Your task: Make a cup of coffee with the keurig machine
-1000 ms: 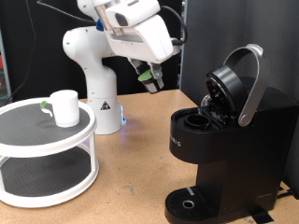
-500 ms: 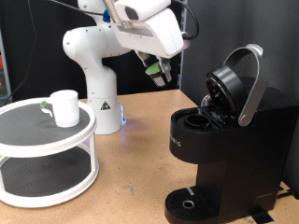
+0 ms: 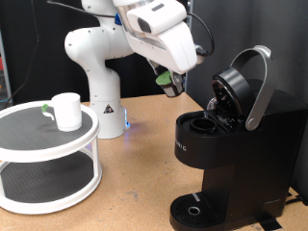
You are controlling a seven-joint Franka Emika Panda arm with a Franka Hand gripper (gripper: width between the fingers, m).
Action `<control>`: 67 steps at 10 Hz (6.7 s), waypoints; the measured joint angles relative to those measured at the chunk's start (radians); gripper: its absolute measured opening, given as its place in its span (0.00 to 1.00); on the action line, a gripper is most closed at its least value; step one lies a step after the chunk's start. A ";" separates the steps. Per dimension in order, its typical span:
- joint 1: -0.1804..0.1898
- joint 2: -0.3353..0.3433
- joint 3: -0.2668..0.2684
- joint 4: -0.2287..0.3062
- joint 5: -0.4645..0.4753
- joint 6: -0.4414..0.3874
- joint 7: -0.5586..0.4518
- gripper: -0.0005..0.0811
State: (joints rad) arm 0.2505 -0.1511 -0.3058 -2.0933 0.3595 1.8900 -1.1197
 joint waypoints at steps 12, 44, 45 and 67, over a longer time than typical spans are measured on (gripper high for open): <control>0.008 0.016 0.053 -0.073 0.072 0.213 -0.025 0.60; 0.015 0.110 0.179 -0.111 -0.080 0.315 0.180 0.60; 0.015 0.112 0.180 -0.111 -0.080 0.315 0.180 0.60; 0.005 0.019 0.161 -0.148 -0.062 0.194 0.069 0.99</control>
State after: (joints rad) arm 0.2556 -0.1325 -0.1446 -2.2413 0.2970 2.0841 -1.0505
